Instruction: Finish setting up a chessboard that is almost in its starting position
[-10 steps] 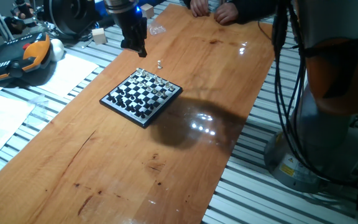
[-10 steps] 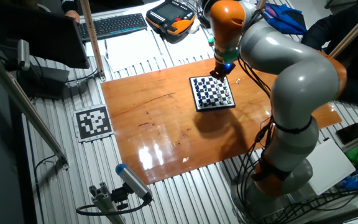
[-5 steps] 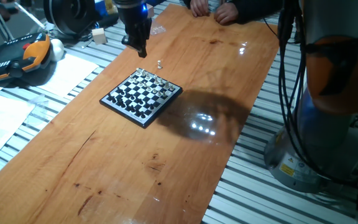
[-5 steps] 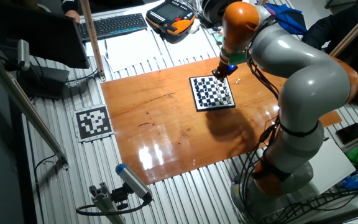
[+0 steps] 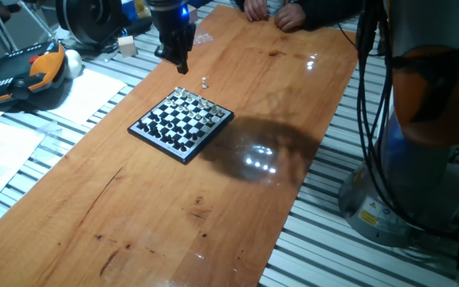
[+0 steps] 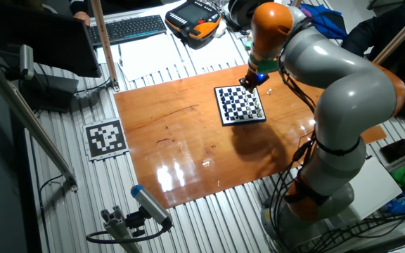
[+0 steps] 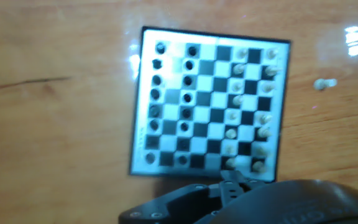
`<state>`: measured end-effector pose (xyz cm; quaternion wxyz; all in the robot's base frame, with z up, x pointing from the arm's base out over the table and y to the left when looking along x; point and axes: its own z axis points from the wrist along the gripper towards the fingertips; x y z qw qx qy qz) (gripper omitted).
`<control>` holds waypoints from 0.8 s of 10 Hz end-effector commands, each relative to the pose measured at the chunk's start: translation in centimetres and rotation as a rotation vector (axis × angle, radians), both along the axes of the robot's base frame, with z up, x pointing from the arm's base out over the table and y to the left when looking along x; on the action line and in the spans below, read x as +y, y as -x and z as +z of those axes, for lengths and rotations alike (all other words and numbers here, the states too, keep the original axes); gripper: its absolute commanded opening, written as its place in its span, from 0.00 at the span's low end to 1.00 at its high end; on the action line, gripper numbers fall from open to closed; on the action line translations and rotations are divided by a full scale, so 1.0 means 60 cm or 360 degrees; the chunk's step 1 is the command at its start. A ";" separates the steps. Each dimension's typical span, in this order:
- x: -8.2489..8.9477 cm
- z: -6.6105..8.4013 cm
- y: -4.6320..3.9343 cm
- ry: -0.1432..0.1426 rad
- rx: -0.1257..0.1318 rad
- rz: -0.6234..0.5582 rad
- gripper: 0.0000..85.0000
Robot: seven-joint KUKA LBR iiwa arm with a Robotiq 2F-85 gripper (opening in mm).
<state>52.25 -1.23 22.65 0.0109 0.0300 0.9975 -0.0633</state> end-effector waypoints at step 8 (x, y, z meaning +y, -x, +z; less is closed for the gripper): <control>-0.292 -0.113 -0.076 -0.0013 0.0070 0.0243 0.20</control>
